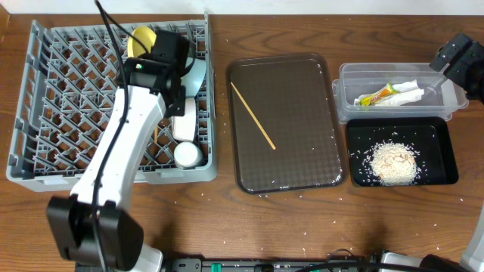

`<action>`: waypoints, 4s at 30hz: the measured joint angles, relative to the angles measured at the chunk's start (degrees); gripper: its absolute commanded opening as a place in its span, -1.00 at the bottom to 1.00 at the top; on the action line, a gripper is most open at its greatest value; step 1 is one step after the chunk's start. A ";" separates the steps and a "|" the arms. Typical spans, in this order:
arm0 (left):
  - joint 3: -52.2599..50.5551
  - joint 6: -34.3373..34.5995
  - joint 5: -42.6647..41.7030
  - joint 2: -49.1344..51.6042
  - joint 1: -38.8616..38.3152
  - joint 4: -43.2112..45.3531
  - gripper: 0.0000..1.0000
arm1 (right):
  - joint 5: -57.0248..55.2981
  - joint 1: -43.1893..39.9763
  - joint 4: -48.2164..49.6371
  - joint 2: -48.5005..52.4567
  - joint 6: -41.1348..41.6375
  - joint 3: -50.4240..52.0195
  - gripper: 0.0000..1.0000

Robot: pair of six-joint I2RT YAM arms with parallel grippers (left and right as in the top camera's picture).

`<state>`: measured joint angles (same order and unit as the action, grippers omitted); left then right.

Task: Sort waste into correct bins and load items into the dishwasher
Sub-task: 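Carry the chopstick to the rack and drop it in, then return the left gripper to the tray and grasp the second chopstick, then carry the second chopstick to the rack and place it in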

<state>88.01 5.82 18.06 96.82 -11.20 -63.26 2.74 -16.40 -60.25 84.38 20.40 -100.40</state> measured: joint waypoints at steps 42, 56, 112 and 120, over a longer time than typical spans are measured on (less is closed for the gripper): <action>6.95 34.64 -14.62 8.81 -22.62 10.49 -0.29 | 0.00 0.00 0.02 0.00 0.00 0.00 0.98; 6.21 44.22 -12.33 25.53 -25.40 15.04 -0.28 | 0.00 0.00 0.00 0.00 0.00 0.00 0.98; 9.29 14.23 -6.01 -7.28 -16.17 -7.74 -0.85 | 0.00 0.00 -0.02 0.00 0.00 0.00 0.99; 4.15 7.80 -2.23 -6.14 -6.93 -9.07 -0.85 | 0.00 0.00 -0.02 0.00 -0.02 0.00 0.98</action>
<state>92.16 13.63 15.84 90.67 -18.13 -72.34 2.74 -16.40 -60.27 84.38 20.38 -100.40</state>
